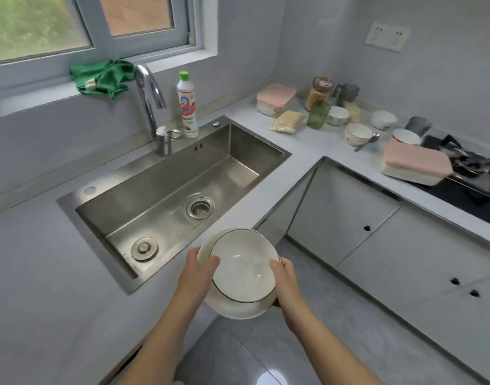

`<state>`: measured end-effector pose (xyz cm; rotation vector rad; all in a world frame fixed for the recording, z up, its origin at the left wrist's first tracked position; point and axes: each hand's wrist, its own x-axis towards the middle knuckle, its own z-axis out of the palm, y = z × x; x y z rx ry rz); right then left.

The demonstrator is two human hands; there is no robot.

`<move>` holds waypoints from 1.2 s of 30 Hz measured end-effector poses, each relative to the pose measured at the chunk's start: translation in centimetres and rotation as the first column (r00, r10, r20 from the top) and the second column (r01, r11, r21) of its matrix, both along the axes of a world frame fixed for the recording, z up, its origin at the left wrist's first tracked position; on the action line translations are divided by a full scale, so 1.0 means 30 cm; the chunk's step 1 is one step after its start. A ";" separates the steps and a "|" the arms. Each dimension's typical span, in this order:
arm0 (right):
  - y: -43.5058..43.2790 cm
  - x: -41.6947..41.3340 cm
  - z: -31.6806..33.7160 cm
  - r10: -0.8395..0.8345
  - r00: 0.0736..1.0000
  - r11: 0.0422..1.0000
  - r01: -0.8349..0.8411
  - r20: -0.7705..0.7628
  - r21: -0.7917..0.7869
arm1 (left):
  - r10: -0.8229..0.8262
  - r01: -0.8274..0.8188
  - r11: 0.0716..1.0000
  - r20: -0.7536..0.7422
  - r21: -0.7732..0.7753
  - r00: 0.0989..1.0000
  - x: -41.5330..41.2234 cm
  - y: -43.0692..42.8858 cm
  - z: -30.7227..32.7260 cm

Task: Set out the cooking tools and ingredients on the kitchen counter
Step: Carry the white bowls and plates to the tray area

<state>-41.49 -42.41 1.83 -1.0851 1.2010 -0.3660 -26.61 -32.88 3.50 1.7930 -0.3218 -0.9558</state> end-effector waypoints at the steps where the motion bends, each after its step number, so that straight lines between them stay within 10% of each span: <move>1: -0.030 -0.046 0.010 -0.020 1.000 1.000 0.020 -0.004 -0.006 | -0.020 0.020 1.000 -0.001 -0.011 1.000 -0.044 -0.036 -0.005; 36: -1.460 -1.904 0.101 -0.798 0.603 0.602 0.794 -0.015 -0.087 | -0.819 0.803 0.571 -0.044 -0.174 0.573 -1.806 -1.949 0.075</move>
